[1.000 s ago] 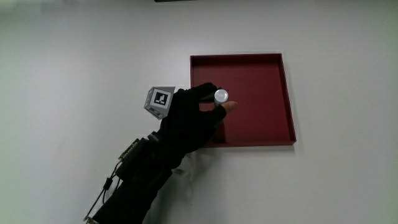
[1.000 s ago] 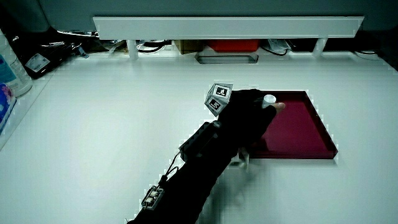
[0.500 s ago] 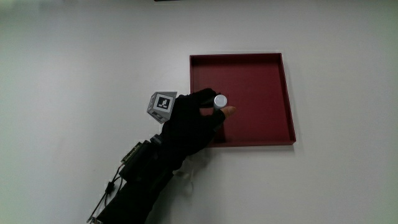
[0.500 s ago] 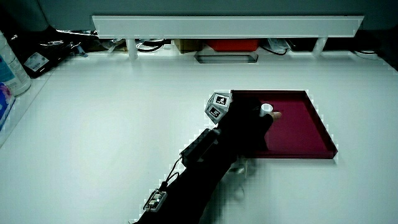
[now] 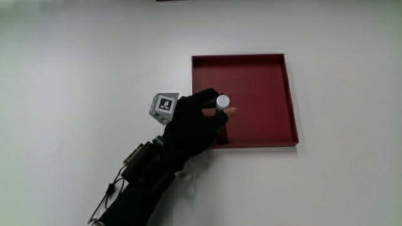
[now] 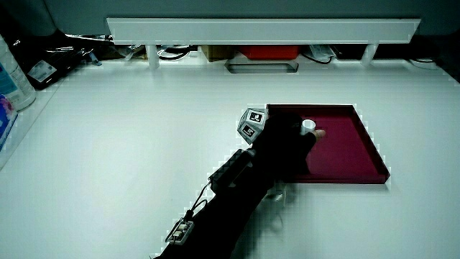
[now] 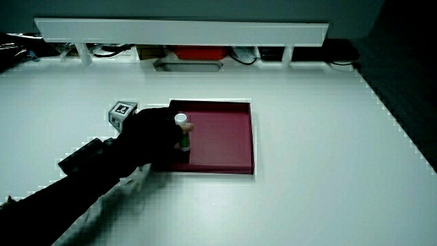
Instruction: Place glue stick
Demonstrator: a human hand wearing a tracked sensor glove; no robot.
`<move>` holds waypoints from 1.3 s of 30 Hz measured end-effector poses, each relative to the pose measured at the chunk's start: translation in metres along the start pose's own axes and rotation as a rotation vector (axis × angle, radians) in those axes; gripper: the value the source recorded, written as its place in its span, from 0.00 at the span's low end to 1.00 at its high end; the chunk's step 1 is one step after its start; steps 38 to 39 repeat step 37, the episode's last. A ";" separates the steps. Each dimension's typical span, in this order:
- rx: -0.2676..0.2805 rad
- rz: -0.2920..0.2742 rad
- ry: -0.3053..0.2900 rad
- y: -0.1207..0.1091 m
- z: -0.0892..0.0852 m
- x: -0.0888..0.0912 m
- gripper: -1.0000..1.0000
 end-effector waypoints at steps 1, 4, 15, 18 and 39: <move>0.005 -0.004 -0.006 0.000 0.000 -0.001 0.44; 0.002 0.009 -0.003 -0.001 0.000 0.001 0.38; 0.028 -0.004 -0.053 -0.005 0.005 -0.001 0.15; 0.011 -0.006 -0.058 -0.007 0.012 0.002 0.08; -0.306 -0.088 0.028 -0.027 0.087 0.055 0.00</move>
